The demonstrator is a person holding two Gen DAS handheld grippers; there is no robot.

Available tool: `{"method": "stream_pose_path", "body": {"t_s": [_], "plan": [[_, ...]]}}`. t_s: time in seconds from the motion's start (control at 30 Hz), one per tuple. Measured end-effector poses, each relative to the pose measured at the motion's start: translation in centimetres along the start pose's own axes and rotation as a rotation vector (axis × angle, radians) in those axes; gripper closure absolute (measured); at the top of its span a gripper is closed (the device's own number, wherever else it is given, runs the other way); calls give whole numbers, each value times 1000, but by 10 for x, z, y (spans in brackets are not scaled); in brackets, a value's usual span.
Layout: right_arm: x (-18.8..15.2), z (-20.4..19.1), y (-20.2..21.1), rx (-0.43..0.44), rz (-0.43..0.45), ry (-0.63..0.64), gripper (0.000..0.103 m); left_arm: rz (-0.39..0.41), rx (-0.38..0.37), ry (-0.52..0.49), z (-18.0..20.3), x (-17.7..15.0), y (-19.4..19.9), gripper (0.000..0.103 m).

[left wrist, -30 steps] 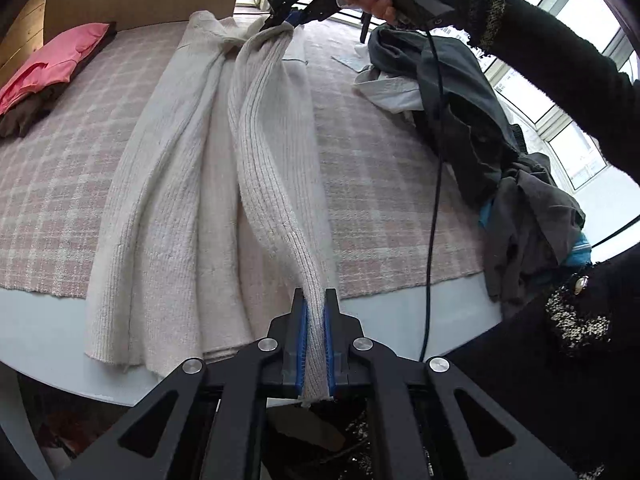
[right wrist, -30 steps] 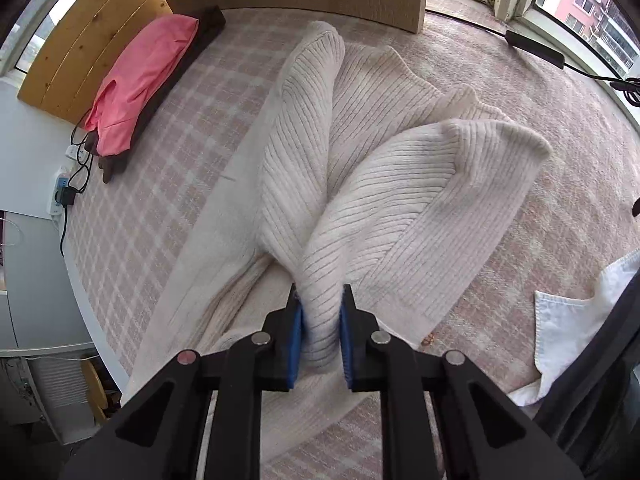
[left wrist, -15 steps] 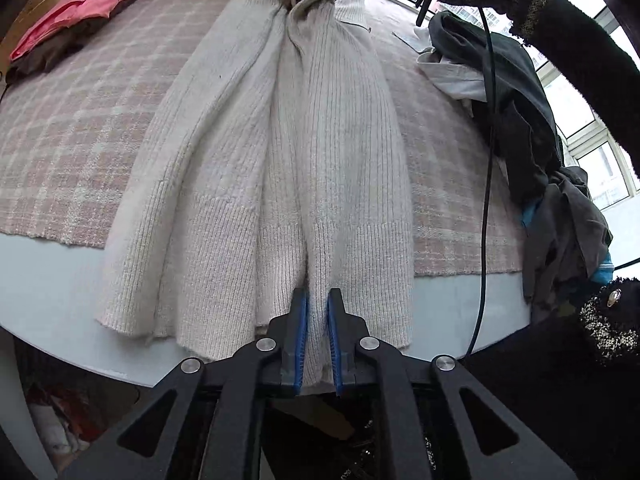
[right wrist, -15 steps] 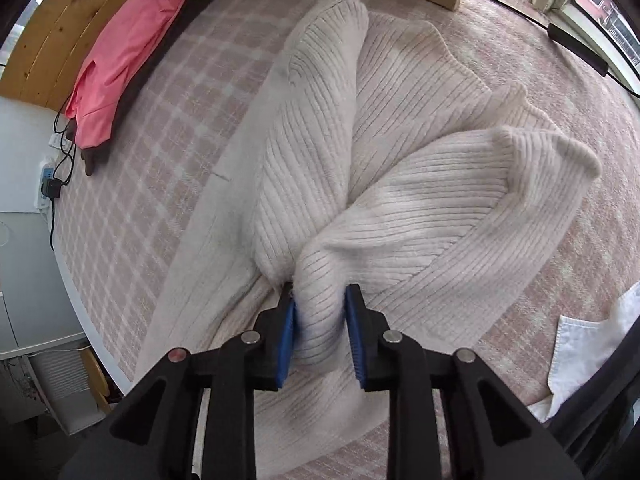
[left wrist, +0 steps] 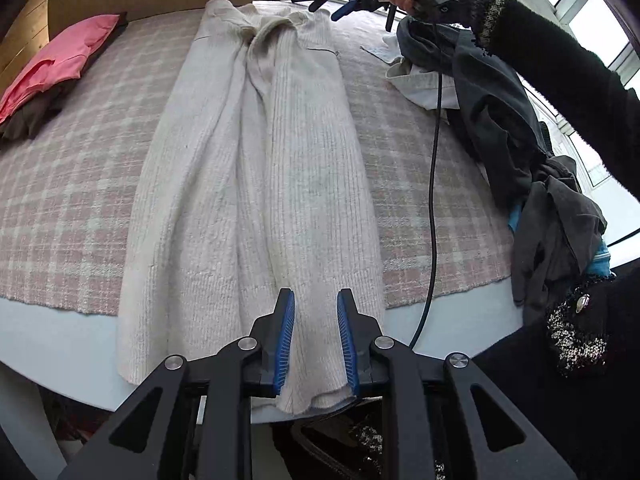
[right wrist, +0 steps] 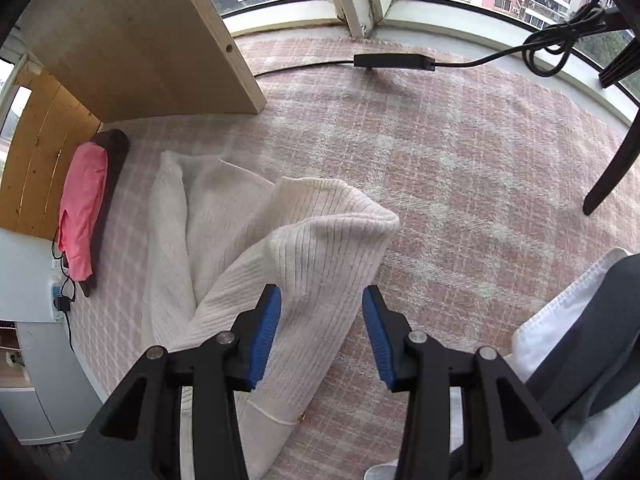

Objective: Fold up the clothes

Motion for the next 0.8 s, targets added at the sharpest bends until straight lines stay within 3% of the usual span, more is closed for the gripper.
{"method": "stream_pose_path", "body": {"t_s": [0.07,0.1,0.13,0.23,0.33,0.43,0.53,0.57,0.63,0.7,0.77,0.8], "plan": [[-3,4,-15,-49,-15,13,64,-21,-8,-9,1,2,-12,81],[-4,7,-18,-76,-5,24,82,-38,2,-8,-2,1,-19,81],[-2,14,-16,-110,14,23,89,-55,4,-3,-5,-1,-25,81],[3,32,-6,-206,48,36,85,-53,-20,10,-5,-2,-25,81],[4,23,22,-224,144,71,82,-38,-26,26,-8,2,-15,81],[-22,-31,41,-87,206,229,82,-16,17,28,-18,6,-2,80],[-59,-84,18,37,131,333,82,13,69,50,-35,10,8,80],[-70,-93,3,42,87,360,82,19,80,62,-42,11,11,79],[-81,-87,-25,-65,7,388,82,22,122,92,-58,10,15,79],[-76,-83,-13,-50,-17,358,82,32,137,112,-70,9,21,79],[-56,-74,16,-1,55,302,80,47,146,122,-82,15,29,79],[-44,-69,31,24,98,272,74,57,148,122,-89,21,34,79]]}}
Point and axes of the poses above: each gripper's, at about its wrist camera, not at the fingertips, and y roughly against the way its jaws point, z to its right, x to its top, the point moved 10 cm from there along -y, roughly the way its jaws point, and after that the axes turned 1 degree about -y, right-handed, at the moved point
